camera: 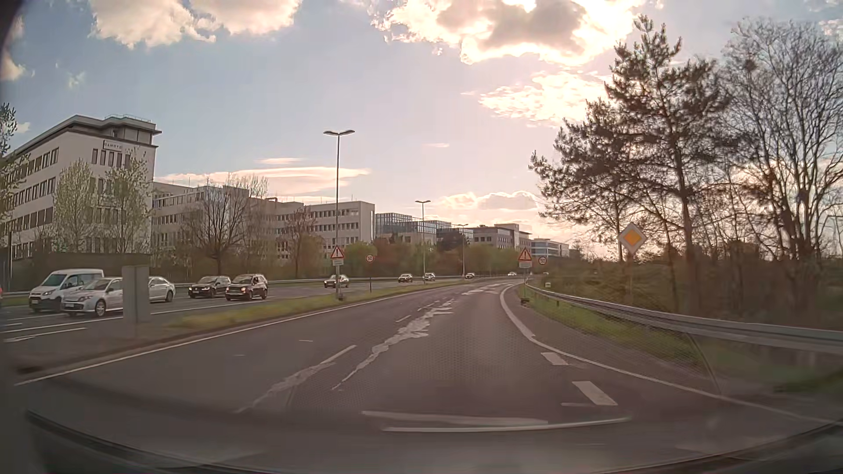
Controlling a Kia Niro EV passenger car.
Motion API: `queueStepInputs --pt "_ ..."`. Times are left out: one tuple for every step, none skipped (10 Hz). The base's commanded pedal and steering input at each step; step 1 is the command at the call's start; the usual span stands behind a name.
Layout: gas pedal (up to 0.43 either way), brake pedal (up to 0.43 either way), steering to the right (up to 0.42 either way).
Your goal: Follow the waypoints while adhering to traffic rules and regulations
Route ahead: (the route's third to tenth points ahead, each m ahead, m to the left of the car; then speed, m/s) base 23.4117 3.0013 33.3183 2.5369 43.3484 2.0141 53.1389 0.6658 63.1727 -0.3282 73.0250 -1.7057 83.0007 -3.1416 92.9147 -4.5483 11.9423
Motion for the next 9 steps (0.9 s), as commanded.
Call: queueStepInputs --pt "0.209 0.0 0.007" --pt "0.209 0.0 0.007" --pt "0.209 0.0 0.007" --pt "0.197 0.0 0.007" --pt "0.169 0.0 0.008" --pt "0.118 0.0 0.008" --pt "0.059 0.0 0.01" --pt "0.0 0.0 0.013" --pt "0.0 0.0 0.015"
